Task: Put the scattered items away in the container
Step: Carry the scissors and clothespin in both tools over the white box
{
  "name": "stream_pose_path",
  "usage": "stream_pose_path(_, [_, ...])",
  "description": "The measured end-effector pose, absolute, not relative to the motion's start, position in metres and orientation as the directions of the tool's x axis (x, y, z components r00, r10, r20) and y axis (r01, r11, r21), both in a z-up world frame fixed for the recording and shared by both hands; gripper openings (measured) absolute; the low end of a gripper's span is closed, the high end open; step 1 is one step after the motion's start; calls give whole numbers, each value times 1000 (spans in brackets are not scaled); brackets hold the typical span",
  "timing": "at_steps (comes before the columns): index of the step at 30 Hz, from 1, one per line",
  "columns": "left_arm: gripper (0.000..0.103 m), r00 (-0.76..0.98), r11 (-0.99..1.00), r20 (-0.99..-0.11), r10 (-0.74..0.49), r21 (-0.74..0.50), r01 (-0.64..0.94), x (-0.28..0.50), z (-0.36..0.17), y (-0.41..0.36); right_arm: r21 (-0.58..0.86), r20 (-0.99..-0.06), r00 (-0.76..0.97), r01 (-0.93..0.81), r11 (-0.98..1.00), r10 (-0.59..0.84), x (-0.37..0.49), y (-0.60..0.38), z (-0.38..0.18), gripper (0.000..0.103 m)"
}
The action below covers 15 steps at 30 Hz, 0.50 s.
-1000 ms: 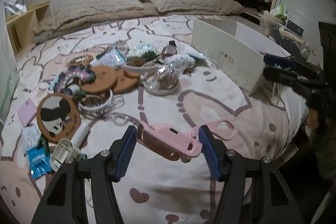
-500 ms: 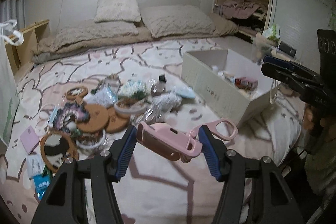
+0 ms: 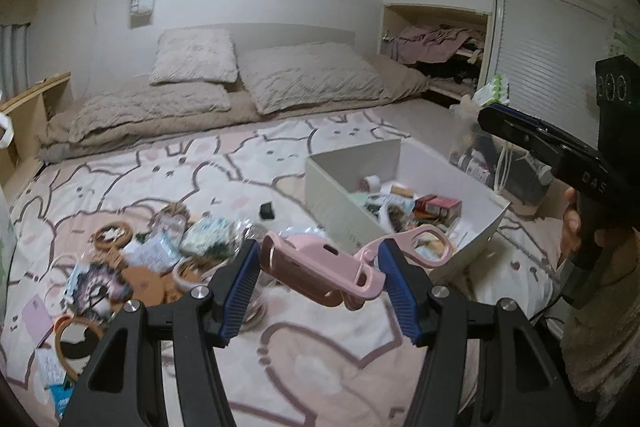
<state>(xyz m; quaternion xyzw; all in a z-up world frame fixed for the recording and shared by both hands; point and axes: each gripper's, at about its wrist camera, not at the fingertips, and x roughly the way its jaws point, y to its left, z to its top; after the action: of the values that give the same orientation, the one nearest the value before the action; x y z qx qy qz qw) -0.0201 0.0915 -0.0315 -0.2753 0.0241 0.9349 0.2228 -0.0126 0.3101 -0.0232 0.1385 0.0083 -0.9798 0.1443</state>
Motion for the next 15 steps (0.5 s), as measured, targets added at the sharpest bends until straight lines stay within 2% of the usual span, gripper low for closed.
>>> stream_pose_path(15, [61,-749,-869,-467,470,-93,-486,-50,-14,148,51,-221,-959,173,-984,-180,-33,367,-2,55])
